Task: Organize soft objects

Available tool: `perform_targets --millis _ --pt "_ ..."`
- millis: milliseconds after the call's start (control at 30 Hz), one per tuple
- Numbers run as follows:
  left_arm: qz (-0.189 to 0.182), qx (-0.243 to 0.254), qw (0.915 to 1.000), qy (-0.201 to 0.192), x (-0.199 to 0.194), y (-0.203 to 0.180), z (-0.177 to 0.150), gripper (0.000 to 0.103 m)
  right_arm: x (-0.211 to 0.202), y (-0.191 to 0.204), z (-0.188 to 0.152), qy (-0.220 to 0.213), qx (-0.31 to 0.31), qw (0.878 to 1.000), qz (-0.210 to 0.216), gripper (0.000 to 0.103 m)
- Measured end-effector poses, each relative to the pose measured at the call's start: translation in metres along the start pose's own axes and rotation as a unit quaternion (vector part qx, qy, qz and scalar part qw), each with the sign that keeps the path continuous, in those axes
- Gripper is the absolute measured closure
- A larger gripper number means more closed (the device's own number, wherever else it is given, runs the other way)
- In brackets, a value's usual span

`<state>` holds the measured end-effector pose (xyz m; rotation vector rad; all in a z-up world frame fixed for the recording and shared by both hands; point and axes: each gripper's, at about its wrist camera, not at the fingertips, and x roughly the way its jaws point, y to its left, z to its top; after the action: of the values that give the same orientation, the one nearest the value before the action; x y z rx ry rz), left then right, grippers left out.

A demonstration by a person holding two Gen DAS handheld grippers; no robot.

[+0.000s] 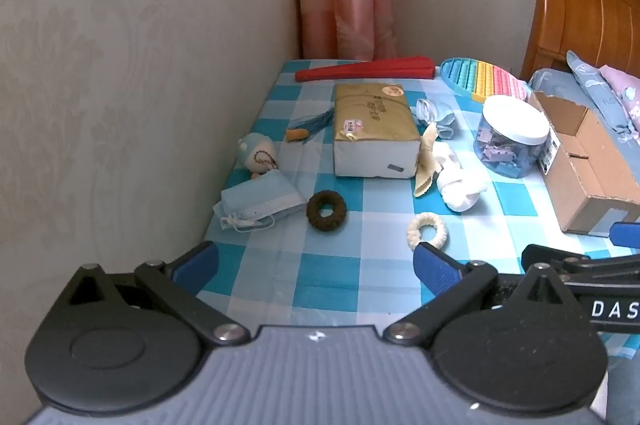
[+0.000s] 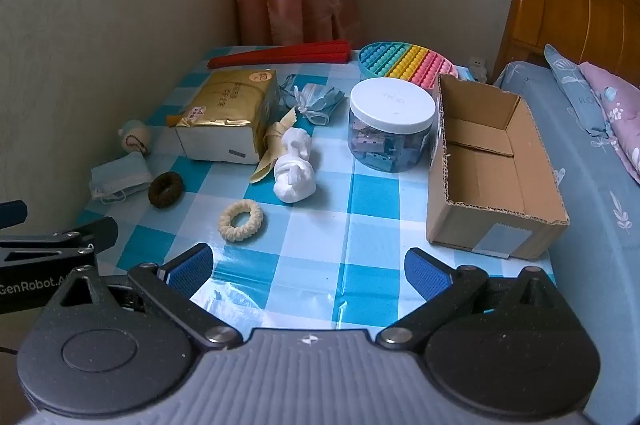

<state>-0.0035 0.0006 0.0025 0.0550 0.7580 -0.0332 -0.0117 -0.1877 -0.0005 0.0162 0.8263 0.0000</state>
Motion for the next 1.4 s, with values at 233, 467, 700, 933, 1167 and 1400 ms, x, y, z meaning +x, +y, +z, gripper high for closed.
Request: perform_targets --millis 233,467,700,933,1167,1400 --pt "0.000 0.000 1.0000 0.003 0.0046 -0.0010 -0.0009 0.000 0.0014 0.0001 0.0014 0.000 -0.002 1.000 -0.002 0.000" --pt "0.000 -0.001 1.0000 0.002 0.0054 -0.0014 -0.0009 0.001 0.0006 0.0004 0.0008 -0.002 -0.003 1.000 -0.002 0.000" --pt "0.000 -0.001 1.0000 0.002 0.0053 -0.0015 -0.0010 0.001 0.0004 0.0007 0.0005 -0.003 -0.003 1.000 -0.002 0.000" --pt "0.000 -0.001 1.0000 0.002 0.0045 -0.0009 -0.0018 0.001 0.0006 0.0005 0.0017 -0.002 -0.005 1.000 -0.001 0.000" --pt "0.000 -0.002 1.0000 0.002 0.0043 -0.0006 -0.0010 0.001 -0.0007 0.0004 0.0020 -0.005 -0.006 1.000 -0.001 0.000" --pt "0.000 -0.001 1.0000 0.002 0.0050 -0.0003 -0.0004 0.001 -0.0012 -0.0001 0.0019 -0.006 -0.007 1.000 -0.001 0.000"
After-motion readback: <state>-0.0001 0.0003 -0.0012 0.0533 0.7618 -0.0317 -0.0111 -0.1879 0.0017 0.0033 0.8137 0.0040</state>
